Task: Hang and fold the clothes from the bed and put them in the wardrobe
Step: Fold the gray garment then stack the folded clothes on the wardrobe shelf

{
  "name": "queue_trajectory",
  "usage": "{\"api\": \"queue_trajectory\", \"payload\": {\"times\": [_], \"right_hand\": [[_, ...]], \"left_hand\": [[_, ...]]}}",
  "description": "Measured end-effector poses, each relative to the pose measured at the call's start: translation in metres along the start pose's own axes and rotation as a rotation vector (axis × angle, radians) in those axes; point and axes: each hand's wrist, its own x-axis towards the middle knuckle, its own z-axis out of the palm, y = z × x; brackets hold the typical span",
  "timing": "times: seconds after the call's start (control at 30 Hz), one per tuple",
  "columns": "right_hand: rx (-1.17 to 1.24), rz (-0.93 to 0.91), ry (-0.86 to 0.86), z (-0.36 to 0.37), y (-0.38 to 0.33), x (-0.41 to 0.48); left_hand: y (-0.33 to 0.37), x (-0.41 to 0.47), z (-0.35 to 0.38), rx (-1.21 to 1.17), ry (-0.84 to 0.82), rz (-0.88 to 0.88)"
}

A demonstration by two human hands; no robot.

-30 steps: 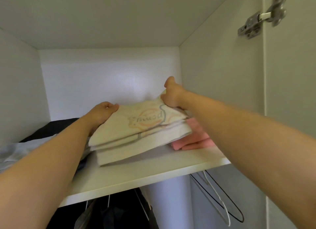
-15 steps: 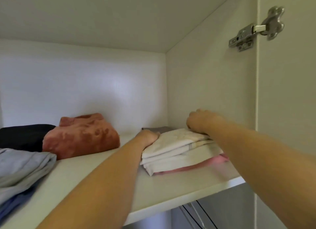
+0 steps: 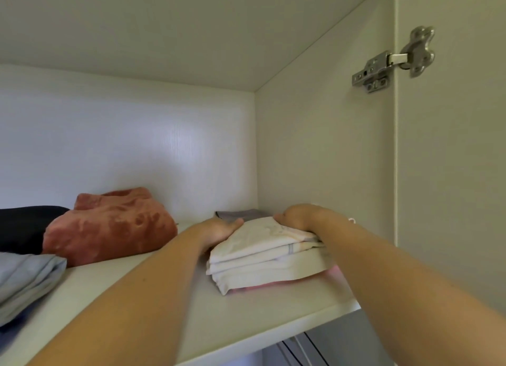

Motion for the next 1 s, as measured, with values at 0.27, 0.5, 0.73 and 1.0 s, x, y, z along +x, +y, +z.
{"api": "queue_trajectory", "payload": {"times": [0.27, 0.5, 0.73, 1.0], "right_hand": [[0.059, 0.03, -0.049, -0.005, -0.027, -0.011], [0.122, -0.105, -0.122, -0.003, -0.091, -0.032], [-0.01, -0.203, -0.128, 0.001, -0.157, -0.039], [0.484, -0.28, -0.153, -0.031, -0.178, -0.05]], "left_hand": [[-0.009, 0.001, -0.023, 0.087, 0.032, -0.078], [-0.028, -0.021, -0.07, 0.122, -0.07, -0.267], [0.001, -0.052, -0.102, 0.606, 0.129, -0.169], [-0.02, -0.101, -0.091, 0.749, 0.202, -0.179]]}}
